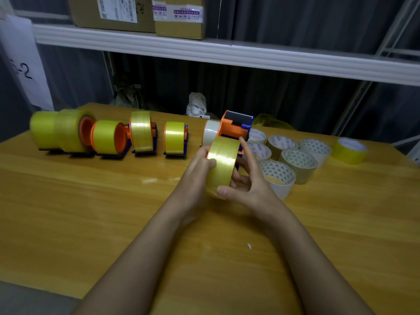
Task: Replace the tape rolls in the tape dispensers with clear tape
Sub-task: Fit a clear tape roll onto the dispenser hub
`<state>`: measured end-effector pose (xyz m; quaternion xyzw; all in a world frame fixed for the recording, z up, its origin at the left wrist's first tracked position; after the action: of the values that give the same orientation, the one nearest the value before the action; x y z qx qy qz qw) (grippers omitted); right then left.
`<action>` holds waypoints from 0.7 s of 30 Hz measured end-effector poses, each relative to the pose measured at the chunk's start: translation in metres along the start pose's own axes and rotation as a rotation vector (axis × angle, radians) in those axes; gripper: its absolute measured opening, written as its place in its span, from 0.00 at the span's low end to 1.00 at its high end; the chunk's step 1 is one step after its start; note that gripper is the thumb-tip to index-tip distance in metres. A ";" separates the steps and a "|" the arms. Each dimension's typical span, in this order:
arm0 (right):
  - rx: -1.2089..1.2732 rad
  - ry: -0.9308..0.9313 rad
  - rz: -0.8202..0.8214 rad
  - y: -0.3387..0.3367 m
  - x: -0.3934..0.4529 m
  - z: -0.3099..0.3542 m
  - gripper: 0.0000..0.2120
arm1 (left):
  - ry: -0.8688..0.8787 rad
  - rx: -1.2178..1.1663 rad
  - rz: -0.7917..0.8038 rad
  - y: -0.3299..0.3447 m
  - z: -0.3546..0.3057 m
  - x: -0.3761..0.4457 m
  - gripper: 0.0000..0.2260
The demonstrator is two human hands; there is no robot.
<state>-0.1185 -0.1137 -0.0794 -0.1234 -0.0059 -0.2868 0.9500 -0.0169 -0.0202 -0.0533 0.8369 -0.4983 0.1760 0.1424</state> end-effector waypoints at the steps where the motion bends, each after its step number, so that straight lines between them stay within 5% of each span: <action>1: -0.016 -0.013 0.012 0.000 0.000 0.000 0.55 | -0.009 -0.004 -0.004 -0.001 0.002 0.001 0.12; 9: -0.040 0.058 -0.058 0.000 -0.002 0.000 0.46 | 0.025 0.037 0.059 -0.002 0.005 -0.001 0.23; 12: 0.035 0.101 -0.054 0.001 -0.001 0.002 0.40 | 0.061 0.010 0.102 0.002 0.003 -0.003 0.18; 21: 0.128 0.145 -0.080 0.002 0.000 0.003 0.41 | 0.082 -0.002 0.098 0.006 -0.003 -0.006 0.15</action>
<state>-0.1170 -0.1110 -0.0774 -0.0408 0.0395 -0.3319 0.9416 -0.0252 -0.0167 -0.0528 0.8035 -0.5325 0.2166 0.1548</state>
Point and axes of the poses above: each hand's wrist, its own x-axis towards the middle knuckle, its own y-axis out of the palm, z = x × y, the point moved 3 cm from there along x, towards the middle knuckle, and after that the axes turned 9 degrees about y, right-handed, at the moved point
